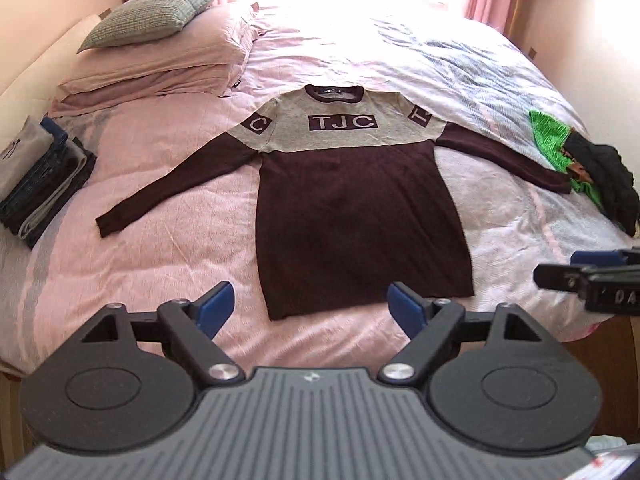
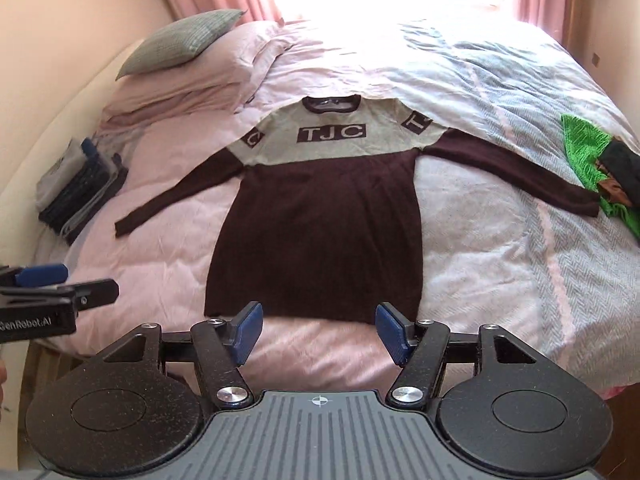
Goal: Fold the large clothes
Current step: 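Release the sleeve and lift both tools back above the flat sweater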
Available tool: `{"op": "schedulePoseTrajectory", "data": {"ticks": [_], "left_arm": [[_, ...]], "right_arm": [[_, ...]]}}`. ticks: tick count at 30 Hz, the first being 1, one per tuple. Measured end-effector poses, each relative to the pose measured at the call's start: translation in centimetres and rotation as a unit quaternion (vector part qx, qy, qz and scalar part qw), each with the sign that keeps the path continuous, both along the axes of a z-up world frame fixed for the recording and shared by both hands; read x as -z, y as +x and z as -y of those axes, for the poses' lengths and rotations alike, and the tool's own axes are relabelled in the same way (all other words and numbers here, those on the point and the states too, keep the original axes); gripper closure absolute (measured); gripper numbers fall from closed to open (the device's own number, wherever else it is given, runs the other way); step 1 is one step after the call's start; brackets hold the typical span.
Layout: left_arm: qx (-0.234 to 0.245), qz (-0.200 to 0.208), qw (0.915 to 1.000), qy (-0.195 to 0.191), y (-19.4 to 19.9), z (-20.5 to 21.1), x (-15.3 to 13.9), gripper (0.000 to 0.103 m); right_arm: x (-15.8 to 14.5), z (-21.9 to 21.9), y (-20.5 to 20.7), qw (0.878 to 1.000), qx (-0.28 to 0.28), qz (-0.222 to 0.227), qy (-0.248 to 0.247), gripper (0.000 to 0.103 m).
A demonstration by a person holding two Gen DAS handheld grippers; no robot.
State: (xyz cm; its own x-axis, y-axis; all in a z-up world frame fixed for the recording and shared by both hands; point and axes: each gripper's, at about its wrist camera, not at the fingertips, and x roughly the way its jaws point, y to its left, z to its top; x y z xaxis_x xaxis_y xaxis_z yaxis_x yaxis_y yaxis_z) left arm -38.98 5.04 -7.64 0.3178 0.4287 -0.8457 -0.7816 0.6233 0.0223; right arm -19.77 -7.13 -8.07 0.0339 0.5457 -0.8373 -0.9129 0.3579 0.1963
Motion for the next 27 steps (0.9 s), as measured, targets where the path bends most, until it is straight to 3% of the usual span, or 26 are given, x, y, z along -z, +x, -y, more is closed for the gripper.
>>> {"op": "schedulePoseTrajectory", "data": {"ticks": [15, 27], "left_arm": [[-0.032, 0.009, 0.9994, 0.014, -0.6, 9.0, -0.9, 0.017], [-0.029, 0.006, 0.9993, 0.021, 0.7, 10.8, -1.2, 0.016]], "right_arm": [[-0.6, 7.1, 0.2, 0.999, -0.037, 0.007, 0.01, 0.043], [-1.1, 8.5, 1.2, 0.999, -0.042, 0.011, 0.018, 0.043]]}}
